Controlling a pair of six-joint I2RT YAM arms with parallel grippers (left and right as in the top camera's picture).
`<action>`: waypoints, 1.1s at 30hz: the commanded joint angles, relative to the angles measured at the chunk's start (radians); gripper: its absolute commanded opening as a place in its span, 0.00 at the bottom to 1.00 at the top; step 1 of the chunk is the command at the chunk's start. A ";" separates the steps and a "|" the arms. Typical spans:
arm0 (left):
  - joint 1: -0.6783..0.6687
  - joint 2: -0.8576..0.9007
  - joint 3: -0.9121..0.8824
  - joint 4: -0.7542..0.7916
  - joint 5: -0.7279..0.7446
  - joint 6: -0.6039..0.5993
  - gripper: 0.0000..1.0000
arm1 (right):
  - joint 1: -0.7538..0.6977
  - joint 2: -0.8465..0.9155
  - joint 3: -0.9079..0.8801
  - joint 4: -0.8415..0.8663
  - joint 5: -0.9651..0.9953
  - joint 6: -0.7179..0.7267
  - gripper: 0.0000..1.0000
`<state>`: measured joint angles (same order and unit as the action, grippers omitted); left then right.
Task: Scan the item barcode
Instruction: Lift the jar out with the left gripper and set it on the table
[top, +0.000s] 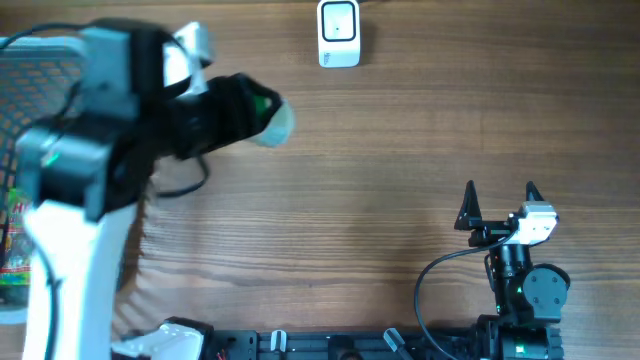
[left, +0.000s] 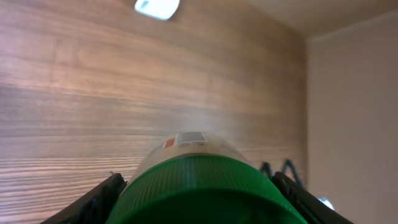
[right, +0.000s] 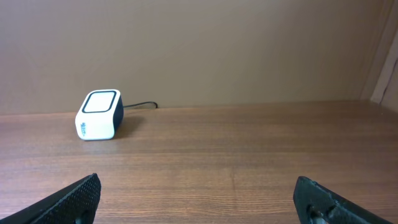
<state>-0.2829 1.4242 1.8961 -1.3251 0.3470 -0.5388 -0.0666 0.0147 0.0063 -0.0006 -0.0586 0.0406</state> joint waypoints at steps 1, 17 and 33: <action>-0.100 0.133 0.016 0.039 -0.134 -0.054 0.67 | 0.004 -0.007 -0.001 0.002 0.013 0.012 1.00; -0.370 0.621 0.015 0.179 -0.367 -0.162 0.66 | 0.004 -0.007 -0.001 0.002 0.013 0.012 1.00; -0.430 0.772 -0.033 0.206 -0.499 -0.944 0.64 | 0.004 -0.007 -0.001 0.002 0.013 0.012 1.00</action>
<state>-0.6964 2.1960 1.8900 -1.1011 -0.0864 -1.1984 -0.0669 0.0147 0.0063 -0.0006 -0.0586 0.0406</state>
